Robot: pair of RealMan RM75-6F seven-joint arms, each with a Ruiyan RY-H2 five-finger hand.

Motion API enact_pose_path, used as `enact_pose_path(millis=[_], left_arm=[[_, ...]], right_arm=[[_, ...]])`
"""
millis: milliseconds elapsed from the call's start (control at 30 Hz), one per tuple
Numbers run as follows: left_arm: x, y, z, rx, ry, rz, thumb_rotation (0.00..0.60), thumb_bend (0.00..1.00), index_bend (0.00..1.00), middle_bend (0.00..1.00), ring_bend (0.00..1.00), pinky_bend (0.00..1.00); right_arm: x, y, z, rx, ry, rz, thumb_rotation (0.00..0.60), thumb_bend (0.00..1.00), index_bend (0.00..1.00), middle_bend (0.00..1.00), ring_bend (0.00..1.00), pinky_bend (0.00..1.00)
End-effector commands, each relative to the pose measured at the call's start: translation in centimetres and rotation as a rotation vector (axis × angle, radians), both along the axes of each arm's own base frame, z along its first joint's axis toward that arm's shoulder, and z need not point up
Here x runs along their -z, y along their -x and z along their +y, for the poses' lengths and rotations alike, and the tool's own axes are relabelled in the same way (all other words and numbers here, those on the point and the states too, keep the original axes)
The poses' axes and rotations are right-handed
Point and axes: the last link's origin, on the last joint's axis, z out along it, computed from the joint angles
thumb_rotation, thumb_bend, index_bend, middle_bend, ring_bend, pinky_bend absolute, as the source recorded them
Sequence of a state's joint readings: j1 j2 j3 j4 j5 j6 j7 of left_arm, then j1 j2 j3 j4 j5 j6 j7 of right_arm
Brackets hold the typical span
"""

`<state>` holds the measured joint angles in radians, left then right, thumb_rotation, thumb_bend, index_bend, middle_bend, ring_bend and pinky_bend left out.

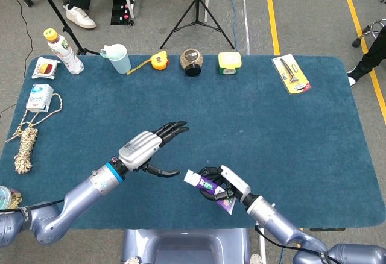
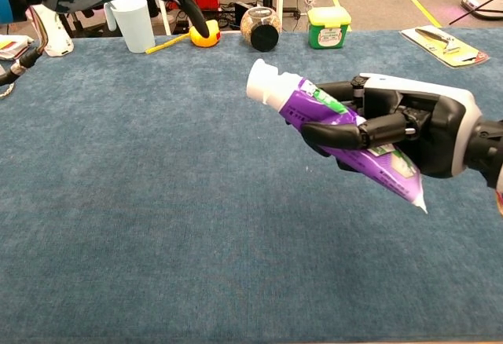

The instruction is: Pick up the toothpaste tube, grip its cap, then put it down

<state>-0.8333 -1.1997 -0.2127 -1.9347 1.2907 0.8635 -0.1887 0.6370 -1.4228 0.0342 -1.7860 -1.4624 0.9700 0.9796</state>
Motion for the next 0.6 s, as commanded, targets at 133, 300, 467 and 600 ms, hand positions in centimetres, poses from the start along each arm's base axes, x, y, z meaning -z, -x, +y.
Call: enact_pose_path(millis=[133,300,467,600], left_arm=[[0.6,-0.4,0.2,-0.093,0.121,-0.047,0.000,0.07,0.02,0.01,0.00,0.24],[1.4,-1.0,0.4,-0.138,0.223,-0.075,0.000,0.02,0.03,0.01,0.00,0.18],[2.4,-1.8,0.4,-0.171,0.317,-0.102,0.000,0.00,0.03,0.00,0.00,0.15],[3.5,-2.4,0.6,-0.169,0.353,-0.111,0.000,0.00,0.01,0.00,0.00,0.13]], right_arm=[[0.6,-0.4,0.1,0.031,-0.011,-0.023,0.600,0.56,0.87,0.96,1.00,1.00],[0.7,-0.8,-0.1,0.046,-0.017,-0.044,0.600,0.56,0.87,0.96,1.00,1.00],[0.9,-1.2,-0.2,0.054,-0.021,-0.058,0.600,0.57,0.87,0.97,1.00,1.00],[0.8,-1.4,-0.3,0.052,-0.013,-0.061,0.600,0.57,0.87,0.97,1.00,1.00]])
